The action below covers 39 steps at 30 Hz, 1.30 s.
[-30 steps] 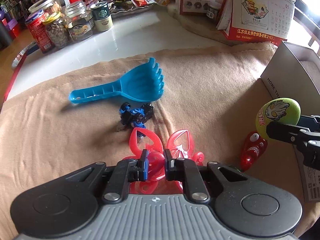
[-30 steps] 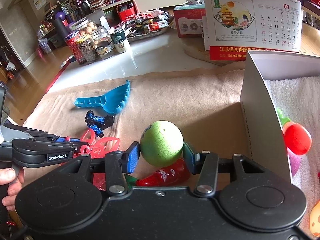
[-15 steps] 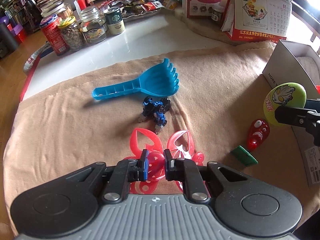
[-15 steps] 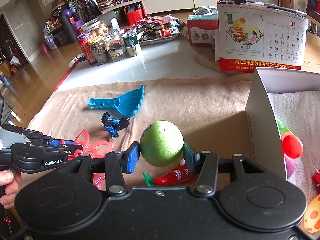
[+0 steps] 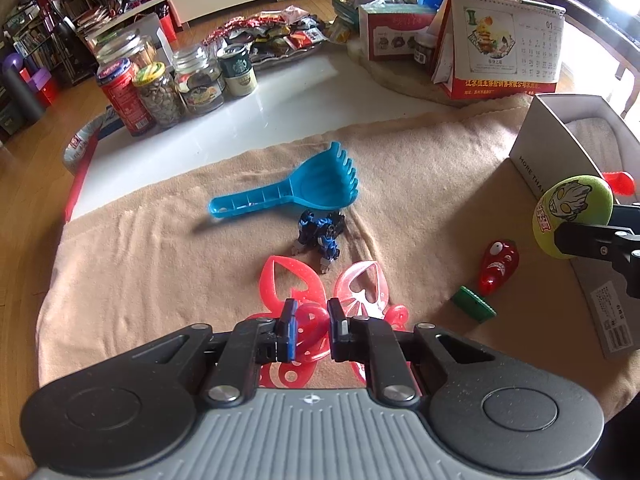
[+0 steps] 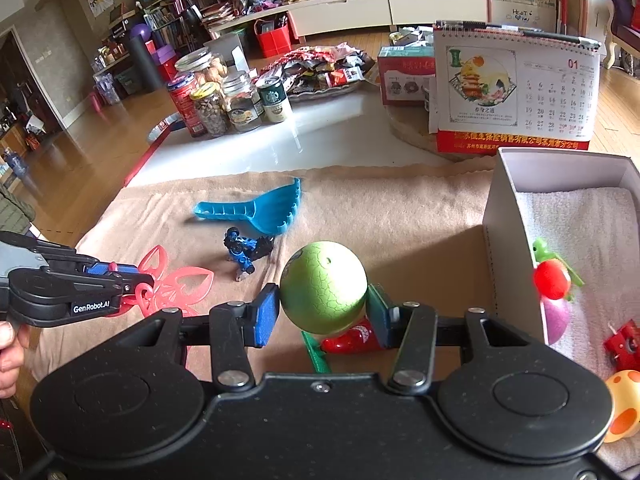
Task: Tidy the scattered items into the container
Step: 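Carry the red butterfly and green egg over the white box with both tools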
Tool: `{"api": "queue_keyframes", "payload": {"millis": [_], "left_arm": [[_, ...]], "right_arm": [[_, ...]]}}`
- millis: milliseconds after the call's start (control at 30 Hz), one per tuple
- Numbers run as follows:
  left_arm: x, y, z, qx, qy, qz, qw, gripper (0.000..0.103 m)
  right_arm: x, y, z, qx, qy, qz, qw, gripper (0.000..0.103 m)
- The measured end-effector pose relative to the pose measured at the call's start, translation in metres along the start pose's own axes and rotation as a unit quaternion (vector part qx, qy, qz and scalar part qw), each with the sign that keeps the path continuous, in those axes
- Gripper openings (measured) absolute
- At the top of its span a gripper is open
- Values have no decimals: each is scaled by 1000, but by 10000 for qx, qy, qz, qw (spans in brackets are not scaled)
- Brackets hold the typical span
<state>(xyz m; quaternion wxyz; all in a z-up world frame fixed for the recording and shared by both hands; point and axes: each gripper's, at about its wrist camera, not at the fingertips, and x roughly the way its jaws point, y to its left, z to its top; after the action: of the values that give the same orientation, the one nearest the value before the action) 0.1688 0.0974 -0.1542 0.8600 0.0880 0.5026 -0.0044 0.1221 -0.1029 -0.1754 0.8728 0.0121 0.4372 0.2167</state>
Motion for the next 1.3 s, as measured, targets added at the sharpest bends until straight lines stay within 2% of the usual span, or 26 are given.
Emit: {"api": "queue_keyframes", "payload": {"millis": [367,533,733,1067,1300], "left_arm": [[-44,-37,31,336,-302,-98,9989,15],[-66,-75,59,592,-521,-225,9966,15],[-83,-138,94,861,-782,-521,9918,15],[-78,-250,143,1189,-1038,-1005,9823,15],[-48,-292,157,1206,-941,-1100,9821,15]], "right_arm": [[-41,-27,9,118,-254,-56,9996,49],[-66,-54,17,249,-452,-256,9983,49],[-91,-100,29,401,-590,-746,9947,49],[-96,-166,29,633,-396,-1276,9890,49],[-84,-193,19,759,-134,-1358,9877,49]]}}
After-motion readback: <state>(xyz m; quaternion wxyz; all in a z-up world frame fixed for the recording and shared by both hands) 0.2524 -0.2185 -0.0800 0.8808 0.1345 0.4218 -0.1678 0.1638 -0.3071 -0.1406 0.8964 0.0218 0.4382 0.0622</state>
